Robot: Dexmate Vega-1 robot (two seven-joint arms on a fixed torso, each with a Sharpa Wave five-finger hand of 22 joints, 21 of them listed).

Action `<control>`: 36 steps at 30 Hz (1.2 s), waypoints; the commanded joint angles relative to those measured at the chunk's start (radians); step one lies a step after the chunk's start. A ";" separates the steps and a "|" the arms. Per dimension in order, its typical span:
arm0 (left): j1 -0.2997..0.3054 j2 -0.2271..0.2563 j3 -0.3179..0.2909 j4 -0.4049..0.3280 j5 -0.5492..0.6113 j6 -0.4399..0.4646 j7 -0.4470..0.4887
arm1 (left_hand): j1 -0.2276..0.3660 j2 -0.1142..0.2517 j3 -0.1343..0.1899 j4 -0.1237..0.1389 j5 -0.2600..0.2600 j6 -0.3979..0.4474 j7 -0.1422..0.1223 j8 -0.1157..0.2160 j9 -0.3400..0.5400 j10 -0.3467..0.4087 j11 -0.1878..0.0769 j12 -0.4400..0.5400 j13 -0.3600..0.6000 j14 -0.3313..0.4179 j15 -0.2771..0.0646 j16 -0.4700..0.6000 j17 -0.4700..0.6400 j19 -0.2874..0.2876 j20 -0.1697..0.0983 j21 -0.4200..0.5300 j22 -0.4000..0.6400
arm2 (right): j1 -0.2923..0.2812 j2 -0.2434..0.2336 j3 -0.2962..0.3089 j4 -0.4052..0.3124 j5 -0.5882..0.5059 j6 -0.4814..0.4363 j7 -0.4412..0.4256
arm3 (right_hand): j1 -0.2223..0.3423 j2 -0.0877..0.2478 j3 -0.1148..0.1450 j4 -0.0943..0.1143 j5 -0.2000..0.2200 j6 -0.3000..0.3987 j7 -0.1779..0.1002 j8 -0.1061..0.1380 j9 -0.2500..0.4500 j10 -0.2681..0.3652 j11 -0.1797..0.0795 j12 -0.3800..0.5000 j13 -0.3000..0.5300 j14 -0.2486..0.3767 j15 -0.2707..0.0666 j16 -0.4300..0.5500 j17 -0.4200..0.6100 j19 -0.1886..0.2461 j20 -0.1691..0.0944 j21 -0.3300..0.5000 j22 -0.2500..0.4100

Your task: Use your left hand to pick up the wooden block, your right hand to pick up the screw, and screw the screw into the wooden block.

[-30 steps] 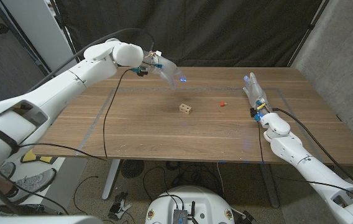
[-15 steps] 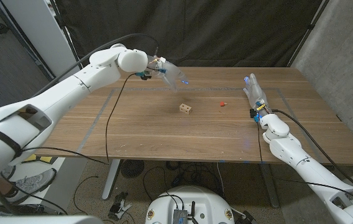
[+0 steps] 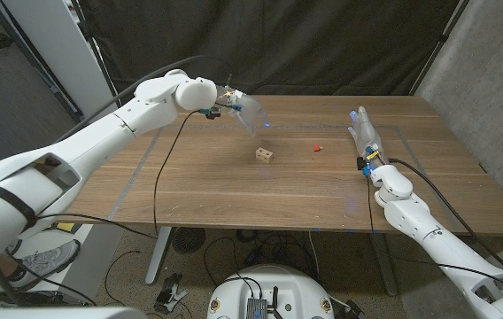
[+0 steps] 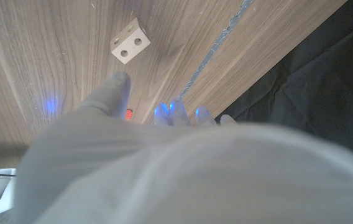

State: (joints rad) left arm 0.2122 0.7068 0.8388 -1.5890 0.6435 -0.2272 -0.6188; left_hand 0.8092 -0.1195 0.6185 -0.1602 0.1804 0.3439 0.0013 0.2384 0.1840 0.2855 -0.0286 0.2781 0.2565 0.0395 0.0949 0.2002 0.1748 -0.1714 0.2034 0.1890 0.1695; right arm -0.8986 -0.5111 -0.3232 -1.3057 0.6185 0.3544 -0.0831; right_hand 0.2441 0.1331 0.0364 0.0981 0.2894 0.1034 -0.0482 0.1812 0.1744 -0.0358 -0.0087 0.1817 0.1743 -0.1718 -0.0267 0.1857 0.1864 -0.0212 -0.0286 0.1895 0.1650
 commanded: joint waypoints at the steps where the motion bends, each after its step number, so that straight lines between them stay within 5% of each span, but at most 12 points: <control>1: 0.002 -0.025 0.025 0.031 0.058 -0.001 0.032 | 0.008 0.000 -0.009 0.002 -0.002 0.005 -0.007 0.001 0.002 0.008 -0.012 0.003 0.004 0.004 -0.007 0.006 0.002 -0.008 0.010 0.006 0.005 | -0.014 -0.001 0.006 -0.012 0.008 0.006 -0.001 | 0.009 -0.002 0.000 -0.002 0.000 0.006 0.001 0.006 0.004 -0.003 0.004 0.008 0.006 -0.006 0.005 0.006 0.002 -0.002 -0.033 -0.004 0.002; 12: 0.034 -0.038 0.032 0.026 0.079 0.013 0.085 | 0.010 0.001 -0.018 0.004 -0.003 -0.018 -0.036 -0.017 0.002 0.033 -0.020 0.011 0.009 0.026 -0.014 0.010 0.002 -0.002 0.011 0.005 0.005 | -0.006 -0.005 -0.001 -0.003 0.001 0.005 0.011 | 0.009 -0.003 0.000 -0.002 -0.001 0.003 -0.001 0.005 0.004 -0.006 0.005 0.007 0.006 -0.014 0.006 0.003 0.003 -0.004 -0.032 -0.004 0.003; 30: 0.073 -0.024 0.041 -0.021 0.067 0.080 0.023 | -0.035 -0.009 -0.059 0.019 -0.002 -0.106 0.030 -0.054 0.002 -0.047 0.043 -0.023 0.021 -0.028 0.014 -0.014 0.003 -0.006 0.012 -0.001 0.005 | 0.000 -0.013 -0.004 -0.001 -0.002 -0.007 0.017 | 0.005 -0.007 -0.002 -0.002 -0.004 -0.006 -0.007 0.002 0.004 -0.013 0.005 0.005 0.006 -0.020 0.006 0.004 0.004 -0.007 -0.030 -0.004 0.003; 36: 0.086 -0.013 0.045 -0.041 0.098 0.092 0.029 | -0.040 -0.010 -0.063 0.019 -0.002 -0.120 0.040 -0.056 0.002 -0.057 0.045 -0.026 0.023 -0.038 0.013 -0.015 0.003 -0.010 0.012 -0.002 0.005 | 0.002 -0.011 -0.005 0.001 -0.003 -0.007 0.016 | 0.004 -0.008 -0.002 -0.002 -0.004 -0.007 -0.006 0.002 0.004 -0.015 0.005 0.005 0.006 -0.021 0.007 0.004 0.004 -0.008 -0.030 -0.004 0.003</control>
State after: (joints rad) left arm 0.2759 0.6784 0.8765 -1.5983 0.7084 -0.1599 -0.5847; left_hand 0.7798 -0.1299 0.5587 -0.1401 0.1804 0.2285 0.0407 0.1881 0.1837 0.2330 0.0162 0.2548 0.2767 0.0064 0.1052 0.1845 0.1745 -0.1769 0.2089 0.1889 0.1695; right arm -0.9003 -0.5221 -0.3256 -1.3085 0.6170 0.3514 -0.0688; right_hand 0.2440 0.1332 0.0363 0.0982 0.2894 0.0979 -0.0538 0.1812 0.1744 -0.0412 -0.0034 0.1817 0.1793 -0.1717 -0.0267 0.1857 0.1887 -0.0250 -0.0322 0.1894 0.1650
